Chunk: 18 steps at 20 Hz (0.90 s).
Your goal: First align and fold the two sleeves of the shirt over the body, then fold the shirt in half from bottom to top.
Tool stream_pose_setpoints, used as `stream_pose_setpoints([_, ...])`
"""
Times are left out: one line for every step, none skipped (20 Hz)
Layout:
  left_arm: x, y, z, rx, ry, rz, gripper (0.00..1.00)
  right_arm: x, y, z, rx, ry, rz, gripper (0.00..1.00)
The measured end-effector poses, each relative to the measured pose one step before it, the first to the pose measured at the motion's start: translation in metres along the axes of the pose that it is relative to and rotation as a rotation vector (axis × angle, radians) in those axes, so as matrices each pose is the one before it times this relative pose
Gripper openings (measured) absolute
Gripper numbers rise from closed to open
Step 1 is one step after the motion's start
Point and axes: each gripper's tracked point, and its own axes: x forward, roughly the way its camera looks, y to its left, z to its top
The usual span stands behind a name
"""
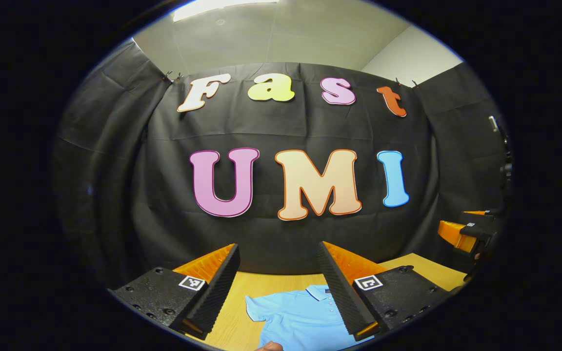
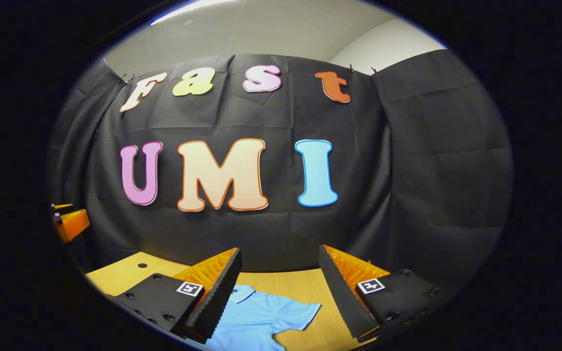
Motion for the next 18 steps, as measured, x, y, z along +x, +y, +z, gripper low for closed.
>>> stream_pose_setpoints([0.00121, 0.00258, -0.00058, 0.002, 0.0016, 0.0021, 0.94, 0.00838, -0.0004, -0.00882, -0.0098, 0.01765, 0.00271, 0.98])
stream_pose_setpoints([0.00076, 0.00327, -0.00166, 0.00384, 0.00358, 0.00267, 0.94, 0.00878, 0.00092, -0.00899, -0.0103, 0.02049, 0.00305, 0.98])
stream_pose_setpoints([0.00151, 0.00259, -0.00101, 0.00643, 0.00309, 0.00208, 0.94, 0.00912, -0.00045, -0.01221, -0.01098, 0.02706, 0.00168, 0.99])
stream_pose_setpoints([0.0009, 0.00343, -0.00042, 0.00583, 0.00156, 0.00369, 0.94, 0.00913, 0.00085, -0.01208, -0.00889, 0.03329, 0.00353, 0.99])
stream_pose_setpoints([0.00244, 0.0027, -0.00123, 0.00426, 0.00216, 0.00167, 0.95, 0.0104, -0.00018, -0.01462, -0.01001, 0.03504, -0.00153, 0.99])
stream_pose_setpoints([0.0019, 0.00311, -0.00232, 0.00337, 0.00446, 0.00301, 0.94, 0.00824, -0.00163, -0.01302, -0.00913, 0.03884, -0.00277, 0.99])
stream_pose_setpoints([0.00207, 0.00253, -0.00164, 0.00248, 0.00385, 0.00047, 0.94, 0.01078, -0.00109, -0.01221, -0.00853, 0.03252, -0.00507, 0.99])
stream_pose_setpoints([0.00093, 0.00251, -0.00295, 0.00172, 0.00634, -0.00017, 0.94, 0.00938, -0.00103, -0.00966, -0.00844, 0.03006, -0.00623, 0.99])
stream_pose_setpoints([0.00236, 0.00276, -0.00209, 0.00107, 0.00578, 0.00044, 0.94, 0.00966, -0.00082, -0.01061, -0.00867, 0.02485, -0.00355, 1.0])
stream_pose_setpoints([0.00245, 0.00381, -0.0029, 0.00089, 0.00452, 0.00381, 0.95, 0.00931, -0.00034, -0.00781, -0.00926, 0.01726, -0.00838, 0.99])
stream_pose_setpoints([0.00275, 0.00325, -0.00195, 0.00128, 0.00546, 0.00304, 0.94, 0.00888, -0.00194, -0.00926, -0.01365, 0.01516, -0.00506, 1.0])
stream_pose_setpoints([0.00251, 0.00308, -0.00315, 0.00288, 0.00737, 0.0032, 0.95, 0.00865, -0.00228, -0.0086, -0.01229, 0.01989, -0.01041, 0.99])
stream_pose_setpoints([0.00199, 0.00249, -0.00239, 0.00255, 0.00551, 0.00086, 0.94, 0.00922, -0.00228, -0.01021, -0.00796, 0.02314, -0.00996, 1.0])
stream_pose_setpoints([0.00235, 0.003, -0.00292, 0.00393, 0.00636, 0.00352, 0.95, 0.00853, -0.00242, -0.01024, -0.00509, 0.0269, -0.00767, 0.99])
stream_pose_setpoints([0.00222, 0.00237, -0.00182, 0.00317, 0.00394, 0.00066, 0.95, 0.00933, -0.00248, -0.00917, -0.00667, 0.0256, -0.00819, 0.99])
stream_pose_setpoints([0.00221, 0.00294, -0.00215, 0.00405, 0.00573, 0.0008, 0.95, 0.00954, -0.00187, -0.00783, -0.00772, 0.01803, -0.01005, 0.99])
stream_pose_setpoints([0.00189, 0.00145, -0.00166, 0.00314, 0.00448, 0.00055, 0.95, 0.01036, -0.0029, -0.01075, -0.01874, 0.01986, -0.01898, 1.0])
stream_pose_setpoints([0.00154, 0.00137, -0.00254, 0.00263, 0.00485, 0.00031, 0.95, 0.00965, -0.0038, -0.0097, -0.02036, 0.01994, -0.01748, 1.0])
